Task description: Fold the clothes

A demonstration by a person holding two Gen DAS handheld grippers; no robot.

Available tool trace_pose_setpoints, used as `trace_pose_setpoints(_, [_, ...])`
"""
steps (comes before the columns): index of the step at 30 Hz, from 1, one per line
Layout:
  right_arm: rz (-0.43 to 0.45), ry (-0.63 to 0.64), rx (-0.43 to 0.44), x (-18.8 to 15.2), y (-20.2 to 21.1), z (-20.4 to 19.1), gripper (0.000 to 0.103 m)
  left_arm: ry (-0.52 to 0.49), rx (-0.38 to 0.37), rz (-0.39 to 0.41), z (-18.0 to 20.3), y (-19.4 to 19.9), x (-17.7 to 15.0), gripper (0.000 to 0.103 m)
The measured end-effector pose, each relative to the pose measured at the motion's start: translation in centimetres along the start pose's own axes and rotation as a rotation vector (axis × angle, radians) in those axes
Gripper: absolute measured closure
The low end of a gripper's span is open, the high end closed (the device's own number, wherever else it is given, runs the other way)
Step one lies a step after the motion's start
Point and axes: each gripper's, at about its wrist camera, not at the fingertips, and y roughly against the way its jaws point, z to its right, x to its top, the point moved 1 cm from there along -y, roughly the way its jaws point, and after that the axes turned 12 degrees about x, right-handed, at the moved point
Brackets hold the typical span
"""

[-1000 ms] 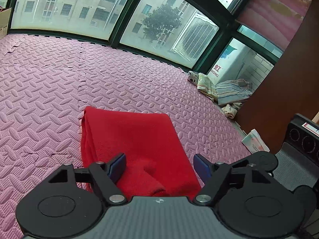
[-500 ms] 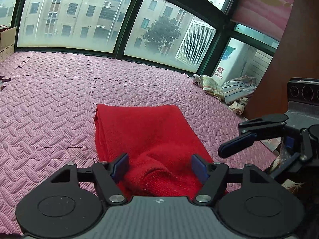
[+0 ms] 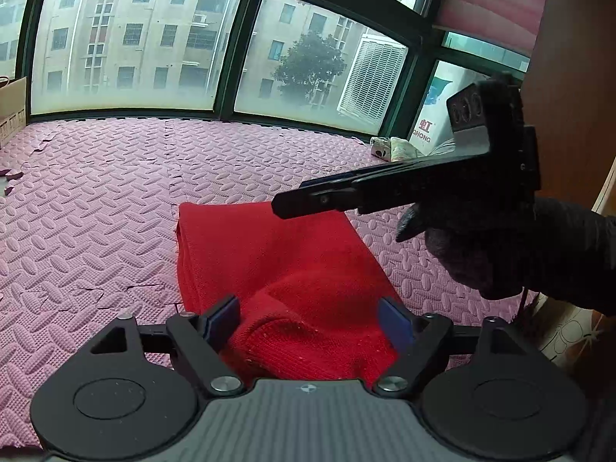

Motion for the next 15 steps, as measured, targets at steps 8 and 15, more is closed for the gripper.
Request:
trace_pose_setpoints(8, [-0.028,0.024,-0.040,-2.2,-0.4,0.4,0.028,0.003,0.017,0.032,-0.3,2.0,0.2,0.011])
trace_pose_setpoints(15, [0.035,-0.019,-0.016,-1.5,0.7,0.8,0.023,-0.003,0.060,0.032,-2.0,5.1,-0.9,0.003])
